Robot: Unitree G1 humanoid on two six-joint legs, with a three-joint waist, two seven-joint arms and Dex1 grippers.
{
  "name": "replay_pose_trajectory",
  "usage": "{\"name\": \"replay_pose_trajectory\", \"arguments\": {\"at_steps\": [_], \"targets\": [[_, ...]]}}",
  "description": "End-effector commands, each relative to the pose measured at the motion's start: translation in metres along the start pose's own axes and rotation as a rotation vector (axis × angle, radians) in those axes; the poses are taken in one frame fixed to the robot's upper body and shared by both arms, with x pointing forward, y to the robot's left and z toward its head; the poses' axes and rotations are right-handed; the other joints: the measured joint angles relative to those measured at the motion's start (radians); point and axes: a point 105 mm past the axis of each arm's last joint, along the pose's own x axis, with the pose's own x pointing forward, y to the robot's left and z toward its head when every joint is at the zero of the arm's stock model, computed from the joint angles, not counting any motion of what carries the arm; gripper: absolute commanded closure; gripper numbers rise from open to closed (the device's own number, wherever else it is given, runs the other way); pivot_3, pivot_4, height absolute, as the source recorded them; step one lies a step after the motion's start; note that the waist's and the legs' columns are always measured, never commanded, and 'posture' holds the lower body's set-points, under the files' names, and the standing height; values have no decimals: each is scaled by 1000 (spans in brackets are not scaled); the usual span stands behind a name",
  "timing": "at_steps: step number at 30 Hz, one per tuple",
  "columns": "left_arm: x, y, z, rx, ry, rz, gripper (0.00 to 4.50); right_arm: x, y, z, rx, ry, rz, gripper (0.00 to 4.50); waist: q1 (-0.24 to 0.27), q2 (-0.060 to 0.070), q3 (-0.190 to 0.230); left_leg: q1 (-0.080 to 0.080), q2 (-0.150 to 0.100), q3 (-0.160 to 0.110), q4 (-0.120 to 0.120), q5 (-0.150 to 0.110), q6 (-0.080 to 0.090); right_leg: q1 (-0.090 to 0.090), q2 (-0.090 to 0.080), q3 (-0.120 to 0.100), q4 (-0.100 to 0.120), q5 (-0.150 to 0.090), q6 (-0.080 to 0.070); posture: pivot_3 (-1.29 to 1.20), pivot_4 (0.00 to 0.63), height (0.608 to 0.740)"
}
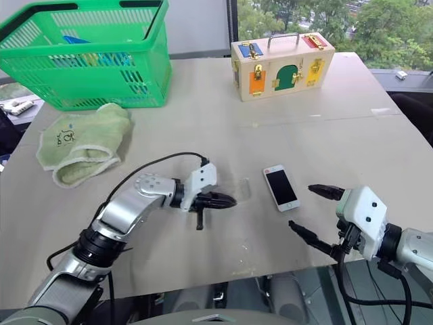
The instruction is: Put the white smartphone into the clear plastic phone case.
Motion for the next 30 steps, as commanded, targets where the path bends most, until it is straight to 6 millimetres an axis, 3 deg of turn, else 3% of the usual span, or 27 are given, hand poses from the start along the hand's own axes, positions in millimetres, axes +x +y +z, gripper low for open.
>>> {"name": "replay_pose_trajectory", "arguments": {"at_steps": [1, 4, 8, 10, 14, 19, 25, 30], "targets": [[2, -1, 8, 11, -48, -31, 4193, 2, -2, -3, -16, 38, -39, 0, -1, 0, 0, 0, 0, 0, 0, 0, 0, 0, 0, 0, 0, 0, 0, 0, 150, 740], [0, -1, 6, 24, -46, -50, 3315, 9, -14, -10, 13, 73, -124, 0, -5, 0, 0, 0, 0, 0, 0, 0, 0, 0, 0, 0, 0, 0, 0, 0, 150, 740], [-12, -5, 19, 20, -159, -72, 1219, 29, -21, -21, 60, 100, -198, 0, -3, 0, 0, 0, 1, 0, 0, 0, 0, 0, 0, 0, 1, 0, 0, 0, 150, 740], [-28, -13, 23, 1, -228, -98, 427, 42, -25, -24, 108, 90, -231, 0, -6, -1, 0, 0, 1, 0, 0, 0, 0, -1, 0, 0, 1, 0, 0, 0, 150, 740], [-59, -15, 33, 8, -417, -77, 427, 65, -30, -25, 150, 106, -274, 0, -11, 0, 0, 0, 2, 0, 0, 0, 0, -2, 0, 0, 1, 0, 0, 0, 150, 740], [-84, -13, 27, 26, -417, -38, 427, 87, -37, -36, 191, 194, -330, 0, -2, 0, 0, 0, 2, 0, 0, 0, 0, -1, -1, 0, 1, 0, 0, 0, 150, 740], [-96, -13, 23, 2, -420, 5, 427, 104, -39, -46, 304, 246, -378, 0, -4, 0, 0, -1, 2, 1, 0, 0, 0, -2, -1, 0, 1, 0, 0, 0, 150, 740], [-101, -19, 20, -10, -410, 25, 427, 107, -34, -67, 383, 375, -415, 0, -6, -1, -1, -1, 3, 1, 0, 0, 0, -2, 0, 0, 1, 0, 0, 0, 150, 740]]}}
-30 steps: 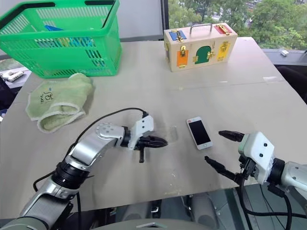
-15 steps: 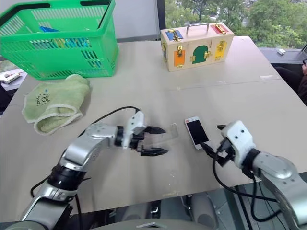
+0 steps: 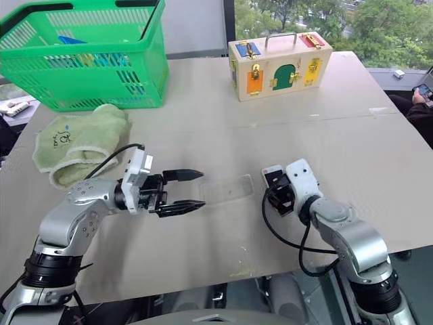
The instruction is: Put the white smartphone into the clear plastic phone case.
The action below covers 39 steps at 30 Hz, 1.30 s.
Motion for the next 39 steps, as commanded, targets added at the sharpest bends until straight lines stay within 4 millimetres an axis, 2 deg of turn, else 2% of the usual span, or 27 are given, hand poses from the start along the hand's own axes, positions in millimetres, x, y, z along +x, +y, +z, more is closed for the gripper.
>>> {"name": "replay_pose_trajectory", "arguments": {"at_steps": [1, 5, 10, 12, 13, 20, 23, 26, 31, 34, 39], "targets": [[-5, -5, 12, 44, -15, 15, 427, 3, -3, -20, 42, 111, -30, 0, 0, -1, -1, 0, 0, 0, 0, 0, 0, 0, 0, 0, 0, 0, 0, 0, 150, 740], [-10, -4, 15, 34, -12, 46, 427, 6, 13, -29, 42, 160, 52, 0, 1, -3, -4, 2, 1, -1, 0, 0, 0, 1, -1, -1, 0, 0, 0, 0, 150, 740], [-11, -9, 26, 30, -32, 25, 427, 11, 14, -50, 30, 225, 65, 0, -3, -7, -9, 2, 1, -1, 0, 0, 0, 1, -1, -1, 0, 0, 0, 0, 150, 740], [-13, -11, 32, 33, -47, 15, 353, 12, 12, -56, 34, 238, 69, 1136, -11, -9, -12, 2, 1, 0, -1, 0, 0, 1, -1, -1, 0, 0, 0, 0, 150, 740], [-16, -10, 35, 36, -56, 16, 353, 14, 11, -58, 41, 236, 74, 1382, -12, -9, -13, 2, 1, 0, -1, 0, 0, 1, -1, -1, -1, 0, 0, 0, 150, 740], [-25, -9, 38, 49, -61, 86, 353, 14, 5, -58, 42, 173, 71, 1473, -16, -11, -21, 3, 1, -1, -1, -1, -2, 1, -2, -2, -1, 0, 0, 0, 150, 740], [-26, -9, 37, 68, -89, 114, 353, 13, 3, -52, 51, 114, 78, 1478, -15, -11, -22, 2, 1, -1, -2, -3, -5, 1, -3, -2, -3, 0, 0, 0, 150, 740], [-29, -11, 32, 43, -101, 105, 353, 9, -7, -44, 31, 50, 75, 1480, -15, -11, -22, 2, 1, -1, -3, -3, -5, 1, -3, -3, -5, 0, 0, 0, 150, 740], [-32, -11, 26, 17, -101, 114, 353, -1, -20, -10, -47, -105, 90, 1487, -9, -8, -20, 1, 1, 0, -5, -3, -5, 1, -3, -4, -8, 0, 0, 0, 150, 740], [-35, -10, 16, 0, -85, 147, 353, -9, -14, 11, -151, -214, 176, 1490, -9, -1, -15, 0, 0, 0, -6, -1, -1, 1, -4, -3, -9, 0, 0, 0, 150, 740], [-41, -10, 3, -26, -73, 198, 353, -21, -5, 43, -235, -346, 304, 1508, -17, 2, -12, 0, 0, 0, -11, 0, 0, -1, -1, -3, -10, 0, 0, 0, 150, 740]]}}
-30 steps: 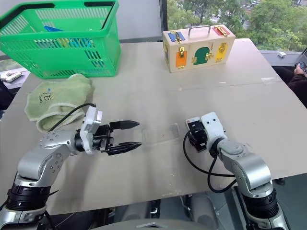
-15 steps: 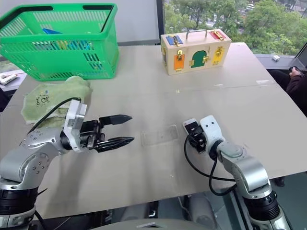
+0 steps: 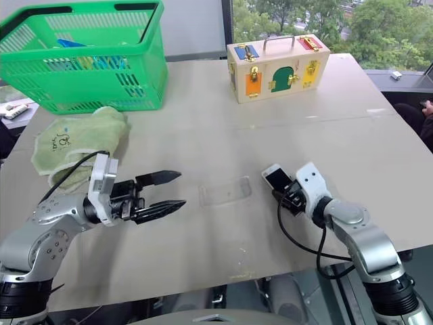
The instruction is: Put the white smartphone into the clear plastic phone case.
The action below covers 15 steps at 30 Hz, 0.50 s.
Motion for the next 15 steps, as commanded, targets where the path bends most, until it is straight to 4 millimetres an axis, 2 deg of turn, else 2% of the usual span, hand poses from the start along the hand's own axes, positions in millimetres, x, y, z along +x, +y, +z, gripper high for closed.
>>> {"name": "replay_pose_trajectory", "arguments": {"at_steps": [1, 6, 10, 15], "targets": [[-5, 1, 5, 44, -17, 41, 353, -7, 4, 44, -109, -156, 92, 1508, -5, 1, 1, 0, 1, 0, 0, 0, 0, 0, 1, 0, 0, 0, 0, 0, 150, 740], [-6, 3, 4, 47, -20, 66, 353, -4, 28, 72, -274, -159, 302, 1511, -6, 2, 2, 0, 1, 0, -1, 0, 0, 0, 1, 0, -2, 0, 0, 0, 150, 740], [-7, 3, -2, 39, 11, 67, 353, 3, 47, 72, -430, -87, 459, 1515, -6, 2, 3, 0, 1, 0, -1, 0, 0, 0, 0, -1, -3, 0, 0, 0, 150, 740], [-11, 3, -8, 27, 22, 64, 353, 21, 51, 62, -557, -11, 542, 1516, -5, 2, 3, -1, 1, 0, -1, 0, 0, 0, -1, -1, -3, 0, 0, 0, 150, 740]]}}
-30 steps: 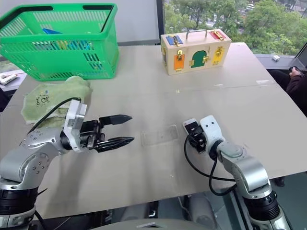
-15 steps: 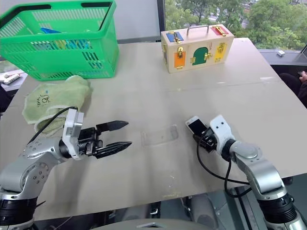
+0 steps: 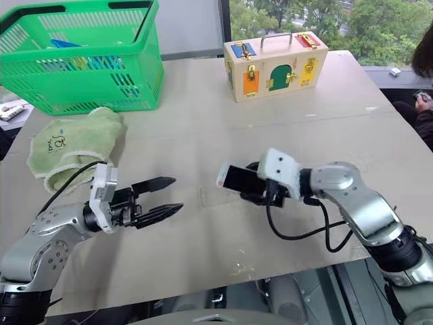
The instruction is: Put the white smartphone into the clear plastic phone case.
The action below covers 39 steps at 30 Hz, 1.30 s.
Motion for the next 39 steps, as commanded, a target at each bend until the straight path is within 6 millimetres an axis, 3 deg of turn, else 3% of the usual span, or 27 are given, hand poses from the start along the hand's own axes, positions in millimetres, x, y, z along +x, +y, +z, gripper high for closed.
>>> {"name": "replay_pose_trajectory", "arguments": {"at_steps": [1, 10, 12, 17, 27, 34, 37, 39], "targets": [[-6, 0, 0, 28, 10, 4, 353, 10, -4, -4, -123, 55, 52, 1516, 0, 0, 0, 0, 0, 0, 0, 0, 0, 0, 0, 0, 0, 0, 0, 0, 150, 740], [-11, -6, -9, 25, 34, -4, 353, 32, -14, -28, -235, 160, 147, 1592, -2, 0, 0, 0, 0, 0, 0, 0, 0, 0, 0, 0, 0, 0, 0, 0, 150, 740], [-11, -7, -9, 25, 35, -7, 353, 34, -18, -28, -254, 170, 163, 2198, -2, 0, 0, 0, 0, 0, 1, 0, 0, 0, 0, 0, 0, 0, 0, 0, 150, 740], [-12, -8, -12, 26, 40, -8, 353, 36, -27, -23, -306, 186, 206, 4480, -3, 0, 0, 1, 1, 1, 1, 0, 0, 1, 0, 0, 1, 1, -2, 0, 150, 740], [-12, -4, -15, 27, 18, 40, 353, 36, -31, -2, -233, 94, 202, 4480, -3, 1, 1, 1, 2, 1, 1, 0, 0, 0, 0, -1, 1, 3, -5, 0, 150, 740], [-7, 6, -14, 34, -1, 72, 353, 22, -13, 40, -1, -129, 249, 4480, -1, 1, 1, 0, 2, 1, 1, 0, 0, 0, 0, -1, 1, 3, -5, 0, 150, 740], [-4, 11, -12, 40, -5, 76, 353, 17, -20, 51, 19, -168, 192, 3525, -2, 1, 1, 1, 2, 1, 1, 0, 0, 1, 0, -1, 1, 3, -4, 0, 150, 740], [-1, 13, -11, 40, -9, 75, 353, 17, -30, 54, -3, -167, 110, 2453, -2, 1, 1, 1, 2, 1, 1, 0, 0, 1, 0, -1, 1, 3, -4, 0, 150, 740]]}}
